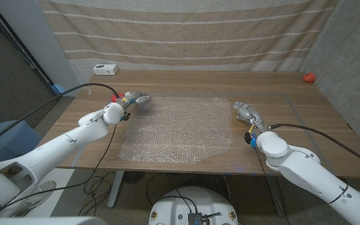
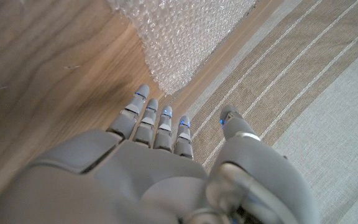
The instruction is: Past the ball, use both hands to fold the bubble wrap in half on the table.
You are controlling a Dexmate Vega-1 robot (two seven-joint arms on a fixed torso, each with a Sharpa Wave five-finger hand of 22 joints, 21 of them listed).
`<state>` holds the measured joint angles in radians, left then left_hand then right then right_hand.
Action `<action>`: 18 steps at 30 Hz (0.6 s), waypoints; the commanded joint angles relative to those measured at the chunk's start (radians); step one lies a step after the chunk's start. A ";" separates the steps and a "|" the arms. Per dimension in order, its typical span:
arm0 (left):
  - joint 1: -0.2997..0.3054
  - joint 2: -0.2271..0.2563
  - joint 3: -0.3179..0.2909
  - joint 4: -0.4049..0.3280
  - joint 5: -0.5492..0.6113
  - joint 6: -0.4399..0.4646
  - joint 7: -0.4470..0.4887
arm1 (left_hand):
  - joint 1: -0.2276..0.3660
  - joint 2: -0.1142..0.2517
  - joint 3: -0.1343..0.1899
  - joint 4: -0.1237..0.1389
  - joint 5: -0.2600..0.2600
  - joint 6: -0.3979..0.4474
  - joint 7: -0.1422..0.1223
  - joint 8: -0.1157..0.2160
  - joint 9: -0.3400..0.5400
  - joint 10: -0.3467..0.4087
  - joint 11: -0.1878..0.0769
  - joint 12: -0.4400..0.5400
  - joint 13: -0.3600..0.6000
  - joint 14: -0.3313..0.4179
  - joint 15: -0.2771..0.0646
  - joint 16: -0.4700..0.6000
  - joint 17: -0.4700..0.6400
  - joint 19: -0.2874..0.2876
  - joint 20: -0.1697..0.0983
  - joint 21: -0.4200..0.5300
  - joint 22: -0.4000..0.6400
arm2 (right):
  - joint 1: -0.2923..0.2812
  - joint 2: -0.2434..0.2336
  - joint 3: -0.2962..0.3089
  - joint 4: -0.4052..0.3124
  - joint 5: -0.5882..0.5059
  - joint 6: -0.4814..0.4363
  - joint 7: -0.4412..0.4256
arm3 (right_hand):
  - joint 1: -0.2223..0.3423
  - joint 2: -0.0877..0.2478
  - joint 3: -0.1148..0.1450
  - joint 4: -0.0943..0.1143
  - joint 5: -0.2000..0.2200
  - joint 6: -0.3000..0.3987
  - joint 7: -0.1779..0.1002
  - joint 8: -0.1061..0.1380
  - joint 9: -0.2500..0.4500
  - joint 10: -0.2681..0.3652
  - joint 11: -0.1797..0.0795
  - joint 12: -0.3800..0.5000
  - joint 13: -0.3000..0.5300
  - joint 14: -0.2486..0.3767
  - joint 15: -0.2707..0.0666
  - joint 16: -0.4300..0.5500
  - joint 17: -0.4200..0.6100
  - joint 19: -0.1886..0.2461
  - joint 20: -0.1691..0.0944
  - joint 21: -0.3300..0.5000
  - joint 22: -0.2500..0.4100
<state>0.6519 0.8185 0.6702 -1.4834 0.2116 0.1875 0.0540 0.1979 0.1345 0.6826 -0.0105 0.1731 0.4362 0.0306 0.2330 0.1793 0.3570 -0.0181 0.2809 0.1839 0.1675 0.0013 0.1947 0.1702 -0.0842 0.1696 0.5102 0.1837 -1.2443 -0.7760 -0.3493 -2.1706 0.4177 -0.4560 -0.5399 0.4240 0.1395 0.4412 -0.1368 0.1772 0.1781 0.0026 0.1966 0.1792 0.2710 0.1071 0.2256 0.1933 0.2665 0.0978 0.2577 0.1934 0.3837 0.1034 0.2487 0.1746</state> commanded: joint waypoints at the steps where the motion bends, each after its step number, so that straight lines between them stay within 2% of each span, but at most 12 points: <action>1: -0.034 -0.028 0.021 0.054 0.008 -0.020 -0.026 | -0.004 0.005 0.008 0.000 0.001 0.010 0.001 -0.005 0.005 0.007 0.007 -0.003 0.006 -0.002 -0.006 -0.002 0.001 -0.002 -0.005 -0.003 0.005 | -0.053 -0.029 0.046 -0.140 0.047 -0.208 -0.083 | 0.007 -0.007 -0.013 -0.001 -0.002 0.042 0.007 0.013 0.005 0.054 0.009 0.014 0.003 0.067 0.002 0.023 0.008 0.059 0.010 0.017 0.005; 5: -0.047 -0.037 0.030 0.068 0.012 -0.023 -0.033 | -0.007 0.005 0.007 0.001 0.001 0.009 -0.002 -0.007 0.005 0.006 0.006 -0.005 0.006 -0.003 -0.007 -0.003 0.002 -0.002 -0.005 -0.004 0.005 | -0.043 -0.047 0.065 -0.180 0.107 -0.311 -0.066 | 0.010 -0.006 -0.020 -0.003 -0.001 0.082 0.022 0.017 0.005 0.132 0.029 0.031 0.004 0.148 -0.004 0.047 0.010 0.130 0.002 0.034 0.005; 10: -0.058 -0.046 0.037 0.082 0.016 -0.028 -0.037 | -0.009 0.005 0.007 0.004 0.001 0.009 -0.003 -0.009 0.005 0.006 0.004 -0.007 0.006 -0.002 -0.009 -0.003 0.002 -0.002 -0.007 -0.004 0.005 | -0.010 -0.061 0.072 -0.218 0.175 -0.448 -0.061 | 0.009 -0.003 -0.018 -0.001 0.000 0.110 0.031 0.023 0.005 0.145 0.036 0.031 0.003 0.168 -0.003 0.049 0.008 0.141 0.000 0.035 0.004; 18: -0.077 -0.053 0.059 0.090 0.041 -0.022 -0.048 | -0.028 0.008 0.001 0.023 0.001 0.022 -0.003 -0.010 0.006 0.019 -0.012 -0.008 0.006 0.004 -0.020 -0.001 0.006 -0.002 -0.008 -0.007 0.005 | -0.002 -0.056 0.097 -0.244 0.264 -0.561 -0.078 | 0.008 0.003 -0.014 0.003 0.001 0.115 0.034 0.022 0.005 0.150 0.038 0.030 0.003 0.175 -0.002 0.048 0.008 0.151 0.000 0.036 0.004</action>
<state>0.6048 0.7823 0.7007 -1.4180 0.2298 0.1646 0.0211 0.1851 0.1459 0.6836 0.0039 0.1731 0.4485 0.0291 0.2283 0.1792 0.3645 -0.0256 0.2734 0.1888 0.1661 -0.0077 0.1947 0.1701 -0.0895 0.1644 0.5062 0.1837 -1.2620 -0.8255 -0.2817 -2.3567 0.5504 -0.8005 -0.5967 0.4240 0.1395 0.4249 -0.1363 0.1772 0.2878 0.0356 0.2153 0.1791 0.4111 0.1484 0.2517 0.1931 0.4288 0.0946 0.2998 0.1981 0.5238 0.1017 0.2787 0.1745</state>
